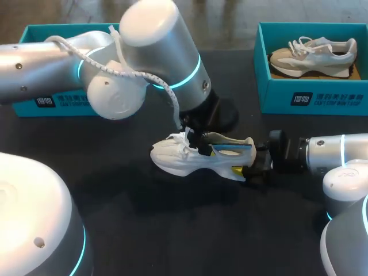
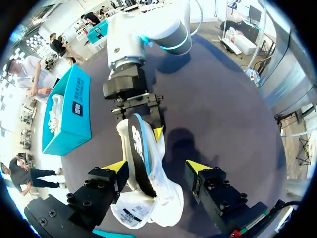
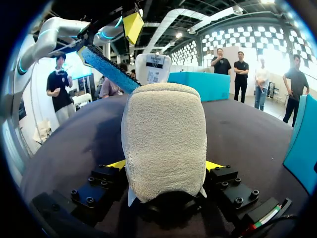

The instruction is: Take the shoe out of the shoebox, open the shoe tongue, remove and reinsert the insole, then place the shoe into the shoebox

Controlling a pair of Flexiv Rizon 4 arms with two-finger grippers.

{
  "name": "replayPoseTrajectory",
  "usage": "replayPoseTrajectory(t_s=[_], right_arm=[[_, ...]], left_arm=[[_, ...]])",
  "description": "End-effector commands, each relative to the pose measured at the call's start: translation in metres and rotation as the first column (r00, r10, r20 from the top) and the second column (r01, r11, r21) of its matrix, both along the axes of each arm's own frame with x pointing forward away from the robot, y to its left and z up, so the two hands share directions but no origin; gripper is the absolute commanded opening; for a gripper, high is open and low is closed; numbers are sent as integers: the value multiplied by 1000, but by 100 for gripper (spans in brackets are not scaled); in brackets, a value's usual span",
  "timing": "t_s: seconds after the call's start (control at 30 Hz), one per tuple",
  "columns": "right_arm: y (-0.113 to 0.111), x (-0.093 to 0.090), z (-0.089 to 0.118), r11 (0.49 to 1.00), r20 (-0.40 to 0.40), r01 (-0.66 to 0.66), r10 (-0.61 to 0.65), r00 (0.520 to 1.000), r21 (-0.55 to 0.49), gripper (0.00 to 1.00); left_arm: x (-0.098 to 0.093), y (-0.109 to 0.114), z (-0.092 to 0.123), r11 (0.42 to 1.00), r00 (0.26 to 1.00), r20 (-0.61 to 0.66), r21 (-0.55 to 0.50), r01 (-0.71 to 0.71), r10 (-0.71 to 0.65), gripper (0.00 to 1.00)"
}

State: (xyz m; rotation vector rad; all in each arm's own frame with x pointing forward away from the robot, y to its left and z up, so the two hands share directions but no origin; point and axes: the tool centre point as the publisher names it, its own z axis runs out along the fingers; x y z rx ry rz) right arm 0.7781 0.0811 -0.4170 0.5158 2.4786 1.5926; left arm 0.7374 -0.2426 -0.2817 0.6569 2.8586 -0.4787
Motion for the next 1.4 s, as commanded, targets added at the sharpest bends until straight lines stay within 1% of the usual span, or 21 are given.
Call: replayPoseTrajectory(t_s=[0.03, 0.13, 0.2, 0.37, 0.53, 0.6, 0.67, 0.93, 1.1, 1.23, 1.3, 1.4], right_arm=[[1, 0, 1, 1000, -2, 1, -1, 1000, -4, 0], [1, 0, 1, 1000, -2, 1, -1, 1000, -4, 0], [1, 0, 1, 1000, -2, 1, -1, 1000, -4, 0], [1, 0, 1, 1000, -2, 1, -1, 1000, -4, 0], [1, 0, 1, 1000, -2, 1, -1, 1000, -4, 0], [1, 0, 1, 1000, -2, 1, -1, 1000, -4, 0], [1, 0, 1, 1000, -2, 1, -1, 1000, -4, 0], [1, 0, 1, 1000, -2, 1, -1, 1000, -4, 0], [1, 0, 1, 1000, -2, 1, -1, 1000, -4, 0], [1, 0, 1, 1000, -2, 1, -1, 1000, -4, 0], [1, 0, 1, 1000, -2, 1, -1, 1000, -4, 0], [1, 0, 1, 1000, -2, 1, -1, 1000, -4, 0]], left_arm=[[2, -7, -10, 1000, 1000, 10, 9, -7, 7, 73], [5, -8, -16, 1000, 1000, 15, 13, -18, 18, 75], [8, -9, -19, 1000, 1000, 15, 13, -24, 24, 72], [18, -13, -25, 999, 999, 16, 3, -40, 40, 69], [26, -20, -34, 999, 999, 15, -4, -41, 41, 59], [28, -23, -38, 999, 999, 11, -10, -40, 40, 58], [29, -25, -41, 999, 999, 4, -17, -39, 39, 55], [26, -29, -50, 999, 999, -3, -29, -32, 32, 55], [23, -30, -50, 999, 999, 4, -35, -36, 36, 55], [23, -33, -51, 999, 998, 37, -18, -51, 52, 53], [26, -35, -51, 998, 997, 42, -19, -59, 60, 52], [30, -37, -53, 998, 997, 43, -21, -65, 66, 46]])
